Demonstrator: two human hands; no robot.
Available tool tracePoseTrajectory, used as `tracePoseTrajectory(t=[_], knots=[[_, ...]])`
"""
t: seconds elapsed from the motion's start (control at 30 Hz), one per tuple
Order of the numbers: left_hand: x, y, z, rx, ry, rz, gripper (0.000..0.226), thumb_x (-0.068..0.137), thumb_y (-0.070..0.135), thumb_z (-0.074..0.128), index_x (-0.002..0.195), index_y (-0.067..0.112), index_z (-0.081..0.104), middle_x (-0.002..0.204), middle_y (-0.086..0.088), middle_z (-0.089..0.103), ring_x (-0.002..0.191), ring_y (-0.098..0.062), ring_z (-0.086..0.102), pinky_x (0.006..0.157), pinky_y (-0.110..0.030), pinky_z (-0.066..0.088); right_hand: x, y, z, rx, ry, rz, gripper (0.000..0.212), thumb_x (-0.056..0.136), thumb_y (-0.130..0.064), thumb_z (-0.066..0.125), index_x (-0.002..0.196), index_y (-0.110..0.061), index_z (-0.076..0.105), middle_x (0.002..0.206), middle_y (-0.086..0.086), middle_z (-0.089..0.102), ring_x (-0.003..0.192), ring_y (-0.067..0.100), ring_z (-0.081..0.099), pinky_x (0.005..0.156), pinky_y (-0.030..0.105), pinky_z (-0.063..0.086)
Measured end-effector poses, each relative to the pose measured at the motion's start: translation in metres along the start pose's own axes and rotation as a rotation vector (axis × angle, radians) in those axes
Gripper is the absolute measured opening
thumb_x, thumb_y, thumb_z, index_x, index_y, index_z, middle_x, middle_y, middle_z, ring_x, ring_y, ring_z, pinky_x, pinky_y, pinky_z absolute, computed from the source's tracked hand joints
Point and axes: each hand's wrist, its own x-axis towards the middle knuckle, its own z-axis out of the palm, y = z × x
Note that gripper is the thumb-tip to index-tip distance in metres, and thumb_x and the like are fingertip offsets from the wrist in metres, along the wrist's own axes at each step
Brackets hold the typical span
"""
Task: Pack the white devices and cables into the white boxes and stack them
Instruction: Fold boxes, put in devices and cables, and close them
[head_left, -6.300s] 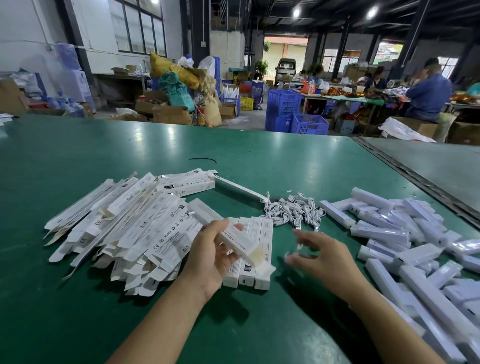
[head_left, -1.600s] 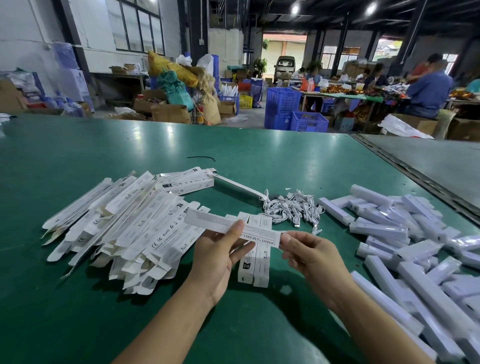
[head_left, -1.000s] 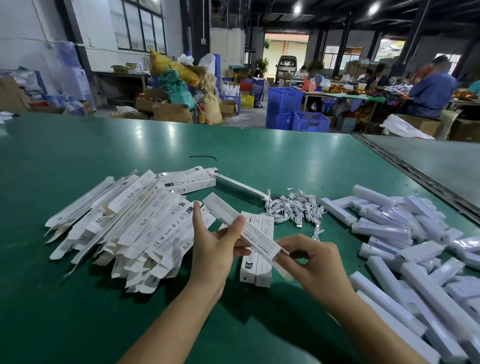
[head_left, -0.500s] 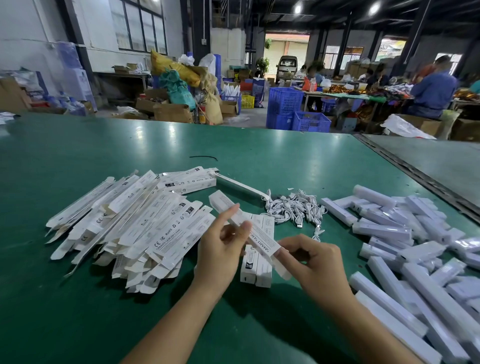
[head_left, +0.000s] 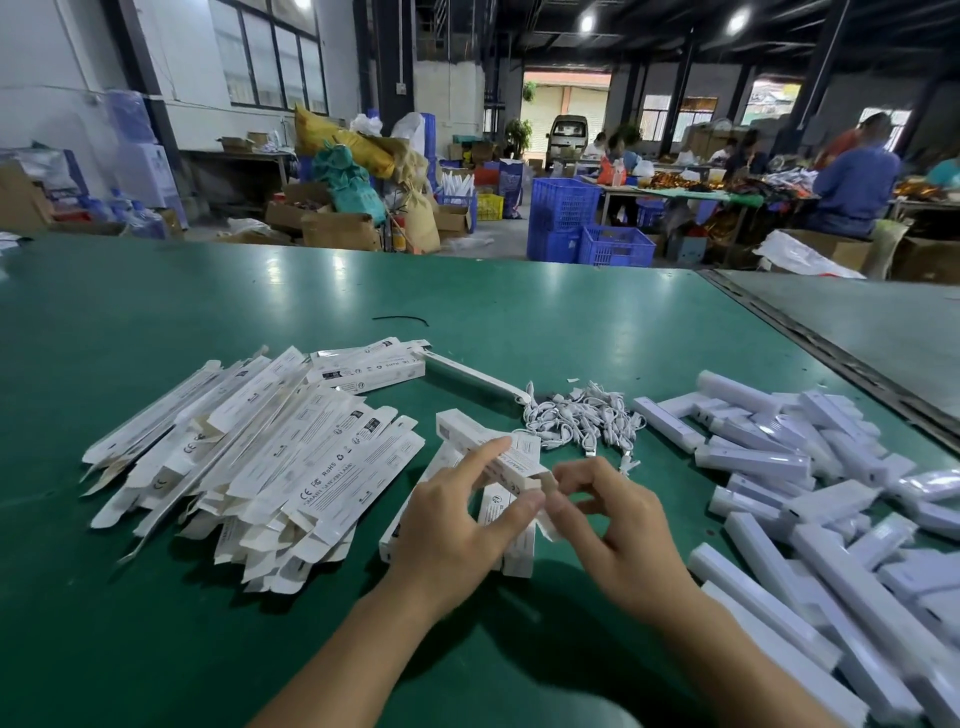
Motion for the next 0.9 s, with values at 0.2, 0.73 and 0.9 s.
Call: tracePoseTrajectory(t=[0.2,0.73,0.9], knots=[[0.003,-0.004,-0.004,-0.088,0.039,-0.070,0.057,0.073,0.062,0.063,0.124,0.037,0.064,0.083,0.024,0.067,0.094,0.004,0.064,0.083,-0.010,0.045,0.002,-0.001,-0.008,0.001,-0.205,-0.142,0.033,0.077,-0.021,0.065,0.109,-0.016,0.065,0.137,-0.008,0.057,0.124,0.007,0.056,0.100,0.023,0.045],[0.004,-0.004,-0.005,-0.222,-0.191,0.038,0.032,0.091,0.059,0.046,0.121,0.061,0.057,0.097,0.026,0.063,0.092,0.000,0.060,0.080,-0.014,0.048,-0.001,-0.001,0.009,-0.084,0.146,-0.106,0.025,0.078,-0.023,0.079,0.096,-0.009,0.069,0.099,-0.008,0.071,0.082,0.008,0.067,0.072,0.029,0.056],[0.004,-0.006,-0.003,-0.227,-0.210,0.028,0.030,0.095,0.050,0.047,0.124,0.057,0.055,0.095,0.027,0.061,0.084,0.004,0.056,0.078,-0.014,0.046,-0.001,0.002,0.009,-0.090,0.181,-0.151,0.021,0.076,-0.017,0.080,0.090,-0.006,0.069,0.096,-0.003,0.071,0.078,0.011,0.067,0.069,0.030,0.056]])
